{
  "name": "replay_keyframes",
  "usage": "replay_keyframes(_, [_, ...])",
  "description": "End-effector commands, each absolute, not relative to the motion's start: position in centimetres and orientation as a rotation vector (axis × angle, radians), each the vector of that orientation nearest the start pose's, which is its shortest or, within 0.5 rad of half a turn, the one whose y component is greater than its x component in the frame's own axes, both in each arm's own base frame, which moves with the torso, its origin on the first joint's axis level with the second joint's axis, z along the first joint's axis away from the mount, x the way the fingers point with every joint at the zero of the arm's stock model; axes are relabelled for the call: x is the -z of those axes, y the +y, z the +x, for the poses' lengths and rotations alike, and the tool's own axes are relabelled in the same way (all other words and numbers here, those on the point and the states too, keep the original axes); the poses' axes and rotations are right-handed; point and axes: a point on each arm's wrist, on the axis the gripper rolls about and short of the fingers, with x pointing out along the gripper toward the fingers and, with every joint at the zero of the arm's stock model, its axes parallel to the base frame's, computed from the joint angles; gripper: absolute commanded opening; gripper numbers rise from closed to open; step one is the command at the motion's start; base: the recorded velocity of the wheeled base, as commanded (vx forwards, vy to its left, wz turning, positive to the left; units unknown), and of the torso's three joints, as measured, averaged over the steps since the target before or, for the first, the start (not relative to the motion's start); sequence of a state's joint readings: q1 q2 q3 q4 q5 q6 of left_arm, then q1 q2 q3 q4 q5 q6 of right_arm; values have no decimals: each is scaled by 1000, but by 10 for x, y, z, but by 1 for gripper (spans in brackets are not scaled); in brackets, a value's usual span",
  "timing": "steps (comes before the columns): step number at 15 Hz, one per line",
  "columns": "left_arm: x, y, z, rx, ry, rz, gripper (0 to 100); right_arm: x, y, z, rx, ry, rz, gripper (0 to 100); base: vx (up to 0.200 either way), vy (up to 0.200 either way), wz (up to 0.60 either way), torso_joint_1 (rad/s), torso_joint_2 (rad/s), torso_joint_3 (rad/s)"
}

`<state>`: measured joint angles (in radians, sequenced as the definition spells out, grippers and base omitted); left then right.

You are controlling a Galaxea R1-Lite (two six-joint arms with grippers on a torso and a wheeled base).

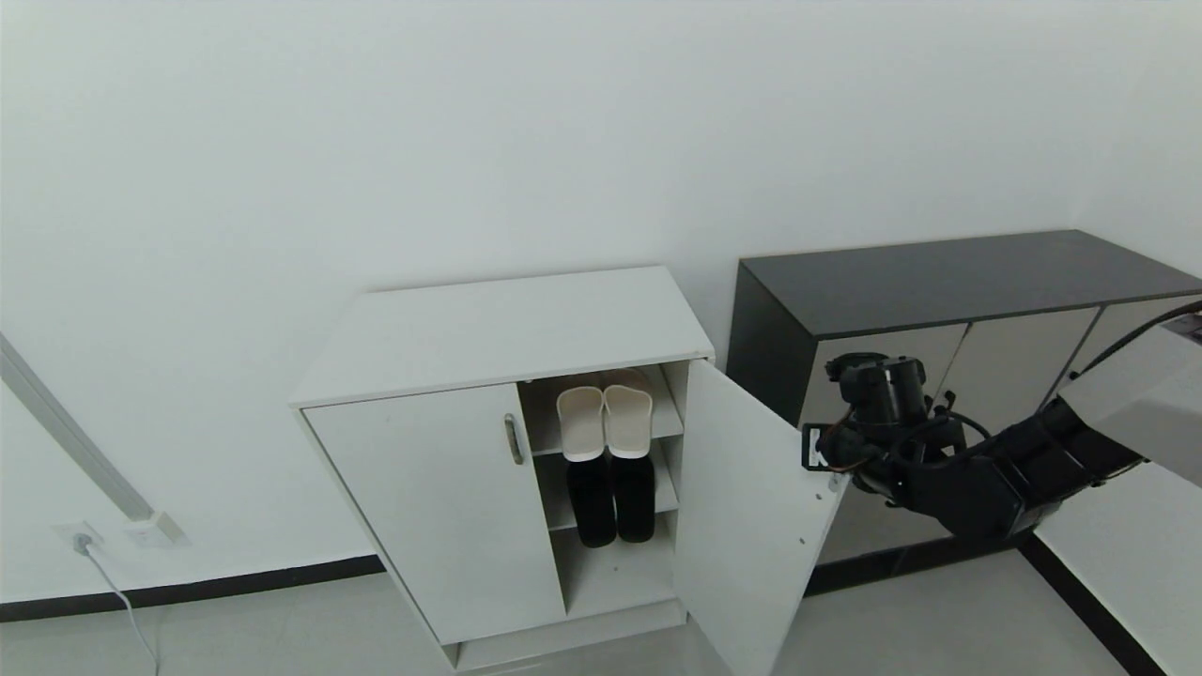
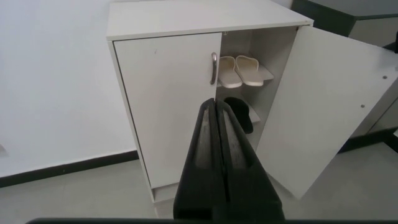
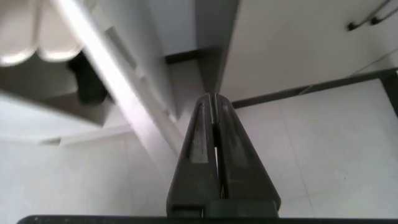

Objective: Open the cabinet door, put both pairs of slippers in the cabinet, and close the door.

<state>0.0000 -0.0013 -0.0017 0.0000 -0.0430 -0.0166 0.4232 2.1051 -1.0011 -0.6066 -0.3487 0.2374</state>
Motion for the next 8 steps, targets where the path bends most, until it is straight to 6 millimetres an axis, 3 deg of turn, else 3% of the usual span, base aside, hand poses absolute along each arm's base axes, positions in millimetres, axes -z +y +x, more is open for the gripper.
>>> replay_keyframes(1, [-76, -1, -23, 43, -1, -17, 0, -92, 165, 342, -62, 466, 35, 0, 0, 0, 0, 0, 0, 0])
replay_keyframes(5, [-76, -1, -23, 43, -1, -17, 0, -86, 214, 295, -219, 507, -5, 0, 0, 0, 0, 0, 0, 0])
replay_keyframes(8, [-76, -1, -23, 43, -1, -17, 0, -96, 228, 276, -280, 494, 6, 0, 0, 0, 0, 0, 0, 0])
